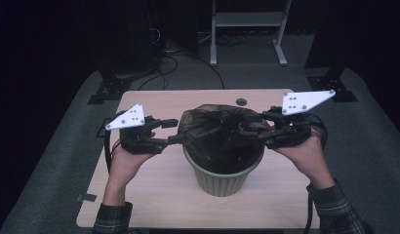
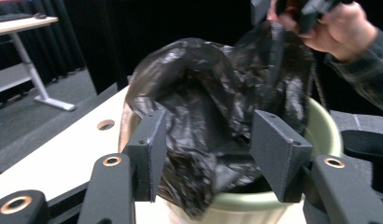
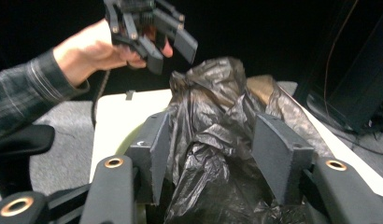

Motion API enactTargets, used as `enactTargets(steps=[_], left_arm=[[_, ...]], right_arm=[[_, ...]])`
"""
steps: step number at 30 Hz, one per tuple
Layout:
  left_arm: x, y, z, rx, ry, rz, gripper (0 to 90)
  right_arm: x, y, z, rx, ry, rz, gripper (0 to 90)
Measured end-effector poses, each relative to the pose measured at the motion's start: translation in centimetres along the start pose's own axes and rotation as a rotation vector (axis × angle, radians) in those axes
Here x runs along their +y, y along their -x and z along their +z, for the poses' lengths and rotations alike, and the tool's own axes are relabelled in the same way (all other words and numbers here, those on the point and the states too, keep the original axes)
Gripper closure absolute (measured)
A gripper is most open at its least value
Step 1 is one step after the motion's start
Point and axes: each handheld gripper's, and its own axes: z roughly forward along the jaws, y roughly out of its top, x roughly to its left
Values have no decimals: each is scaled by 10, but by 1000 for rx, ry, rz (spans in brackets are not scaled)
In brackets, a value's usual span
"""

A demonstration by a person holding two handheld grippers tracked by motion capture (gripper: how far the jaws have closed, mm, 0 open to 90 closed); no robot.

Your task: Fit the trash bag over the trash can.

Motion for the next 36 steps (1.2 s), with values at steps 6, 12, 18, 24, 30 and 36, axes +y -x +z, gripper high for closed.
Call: enactTargets(steps=[6, 12, 18, 24, 30, 36], left_arm=[[6, -14, 13, 32, 1, -9, 438], [19, -26, 32, 29, -28, 7, 415], [23, -27, 50, -40, -78, 40, 738], [15, -10, 35, -114, -37, 51, 898], [1, 8, 10, -171, 4, 41, 899], [-19, 28, 4, -230, -13, 31, 899]], right_arm=[[-9, -3, 2, -42, -48, -43, 895], [-20, 0, -11, -56, -38, -29, 897], [-26, 2, -24, -74, -17, -20, 897], [-38, 14, -41, -161, -29, 8, 897], [-58, 27, -54, -214, -49, 60, 897], [-81, 36, -55, -288, -127, 94, 898]])
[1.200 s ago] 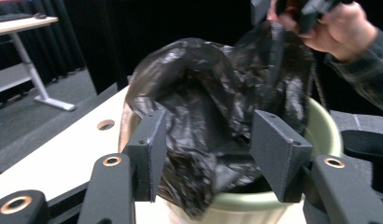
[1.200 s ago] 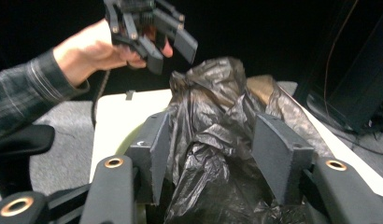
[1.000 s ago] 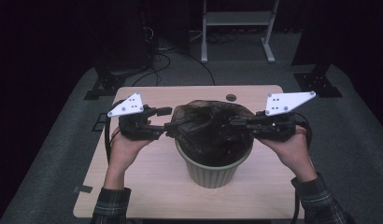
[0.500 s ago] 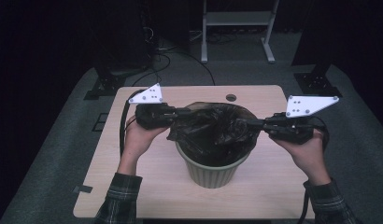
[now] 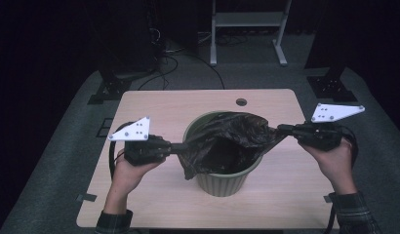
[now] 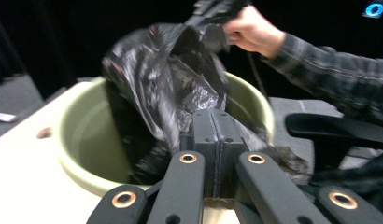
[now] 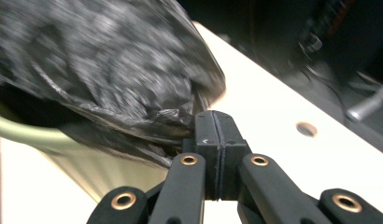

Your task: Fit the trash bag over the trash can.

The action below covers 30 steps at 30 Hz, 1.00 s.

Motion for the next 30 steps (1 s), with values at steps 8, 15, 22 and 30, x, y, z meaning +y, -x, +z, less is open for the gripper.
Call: enactTargets(steps=[8, 15, 22, 30], left_arm=[[3, 8, 1, 13, 32, 7, 690], [36, 3, 4, 51, 52, 62, 619], [49, -15, 30, 78, 14, 62, 566], [45, -39, 56, 49, -49, -8, 884]], right_arm=[[-8, 8, 7, 1, -18, 27, 898], [-8, 9, 8, 2, -14, 27, 897], [-7, 9, 9, 6, -13, 29, 897], [-6, 12, 1, 12, 32, 56, 681]])
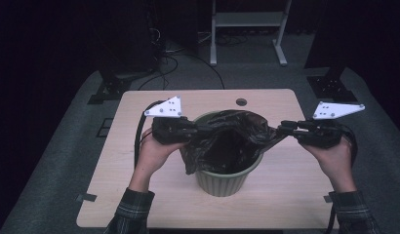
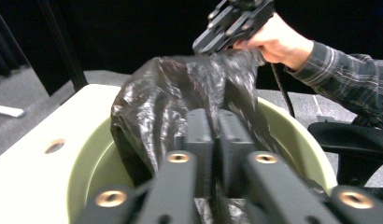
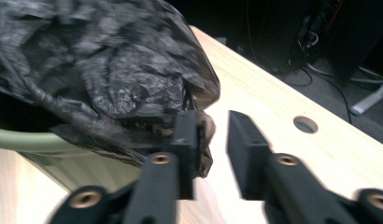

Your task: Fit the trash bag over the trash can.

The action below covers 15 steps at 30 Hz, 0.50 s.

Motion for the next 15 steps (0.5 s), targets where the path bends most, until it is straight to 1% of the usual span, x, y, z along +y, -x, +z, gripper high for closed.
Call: enactTargets(steps=[1, 2, 3, 7, 11, 15], left_arm=[[0, -1, 2, -2, -2, -1, 894], [-1, -2, 3, 2, -3, -5, 896], [-2, -2, 4, 3, 0, -14, 896], [-3, -5, 8, -1, -6, -22, 896], [-3, -4, 10, 1, -2, -30, 896], [-2, -4, 11, 2, -7, -30, 896]], right_arm=[[1, -1, -2, -1, 9, 5, 666], [3, -2, -4, 8, 17, 3, 647], [4, -3, -7, 19, 27, -1, 626], [16, -14, -12, 65, 68, -18, 600], [29, -28, -8, 125, 103, -37, 585], [44, -44, -3, 157, 121, -77, 579]])
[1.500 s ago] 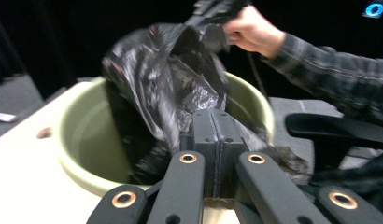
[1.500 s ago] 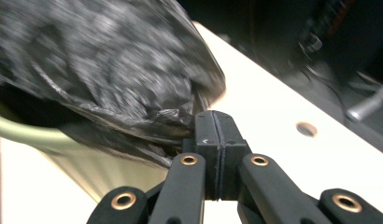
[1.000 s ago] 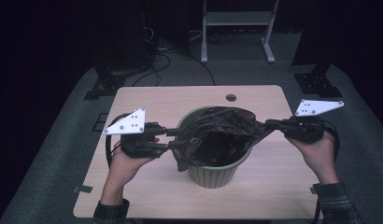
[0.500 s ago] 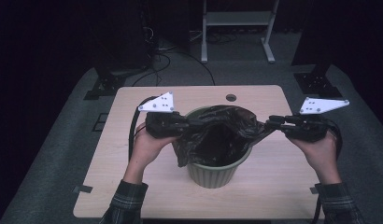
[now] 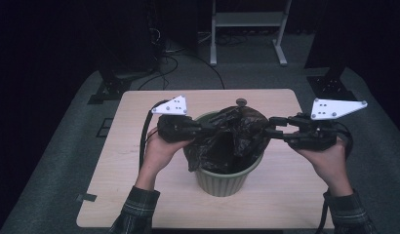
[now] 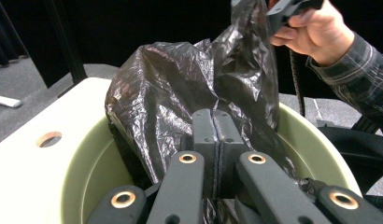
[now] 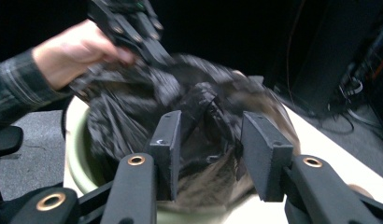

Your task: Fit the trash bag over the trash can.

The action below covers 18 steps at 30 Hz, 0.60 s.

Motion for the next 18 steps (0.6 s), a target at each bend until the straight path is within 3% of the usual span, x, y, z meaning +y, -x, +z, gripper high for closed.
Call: enactTargets(steps=[5, 9, 16, 18], left_arm=[[1, 2, 1, -5, 5, 3, 895], [2, 3, 2, -8, 10, 1, 895], [2, 4, 3, -17, 18, 1, 895], [2, 4, 2, -17, 19, 0, 895]], right_arm=[[22, -18, 8, 39, 27, -50, 568], [30, -26, 20, 75, 22, -69, 568], [22, -30, 53, 114, -47, -68, 567], [19, -30, 64, 92, -83, -72, 579]])
